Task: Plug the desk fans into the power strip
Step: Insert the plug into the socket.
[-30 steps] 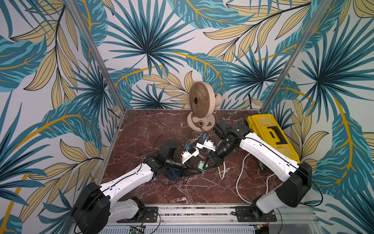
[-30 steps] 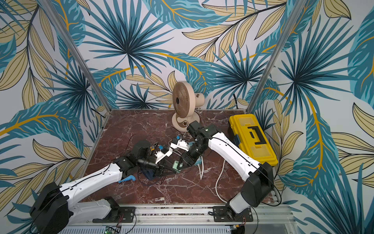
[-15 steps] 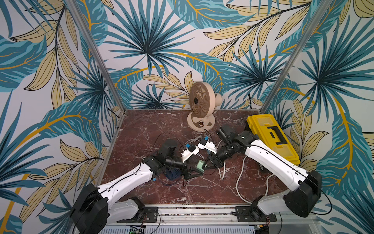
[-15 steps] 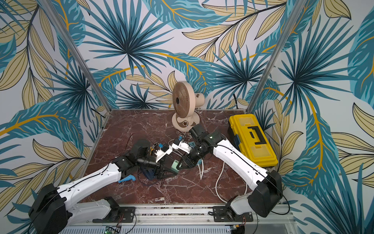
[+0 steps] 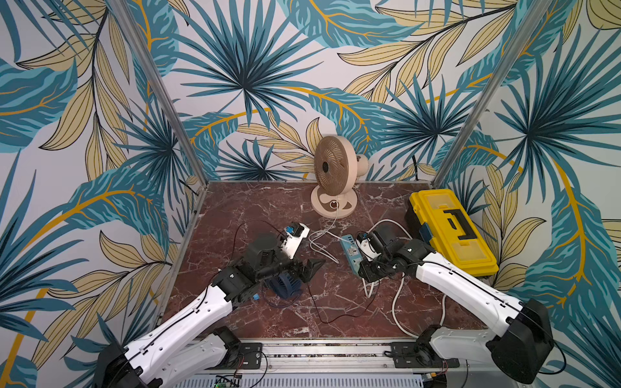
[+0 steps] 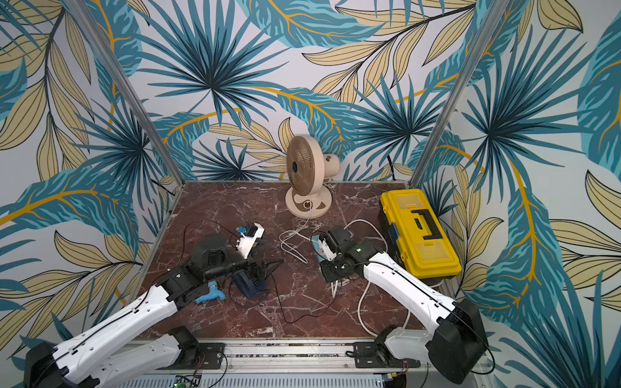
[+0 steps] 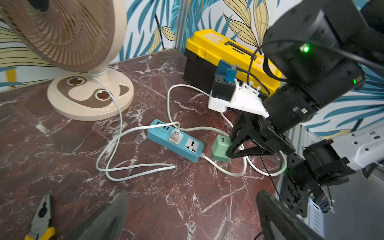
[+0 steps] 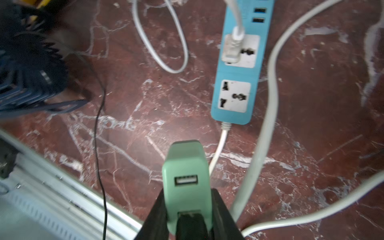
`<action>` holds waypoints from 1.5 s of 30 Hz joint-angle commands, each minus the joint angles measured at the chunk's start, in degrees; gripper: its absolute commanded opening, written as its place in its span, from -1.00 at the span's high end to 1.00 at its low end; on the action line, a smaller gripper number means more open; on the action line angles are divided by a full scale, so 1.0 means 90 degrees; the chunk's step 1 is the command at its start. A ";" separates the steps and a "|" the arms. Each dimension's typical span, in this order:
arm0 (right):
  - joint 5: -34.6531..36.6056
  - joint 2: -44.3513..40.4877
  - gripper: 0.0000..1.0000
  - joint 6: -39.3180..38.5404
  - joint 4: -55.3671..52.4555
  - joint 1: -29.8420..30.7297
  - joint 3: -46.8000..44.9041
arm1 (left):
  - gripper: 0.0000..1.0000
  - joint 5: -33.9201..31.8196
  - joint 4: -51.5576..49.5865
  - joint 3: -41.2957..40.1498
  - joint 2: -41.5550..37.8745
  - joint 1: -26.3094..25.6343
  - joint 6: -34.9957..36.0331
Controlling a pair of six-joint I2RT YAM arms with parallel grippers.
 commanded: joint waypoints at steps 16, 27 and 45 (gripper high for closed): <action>0.1111 0.1074 1.00 0.1087 0.1659 0.0016 -0.0195 | -1.00 -0.0955 0.0030 -0.0209 -0.0066 0.0018 -0.0089; 0.1363 0.1546 1.00 0.1207 0.1547 0.0086 -0.0309 | -1.00 -0.0891 0.0132 -0.0287 -0.0068 0.0019 -0.0078; 0.0916 0.2854 1.00 0.1174 0.1727 0.0234 -0.0563 | -1.00 -0.0888 0.0165 -0.0308 -0.0018 0.0024 -0.0069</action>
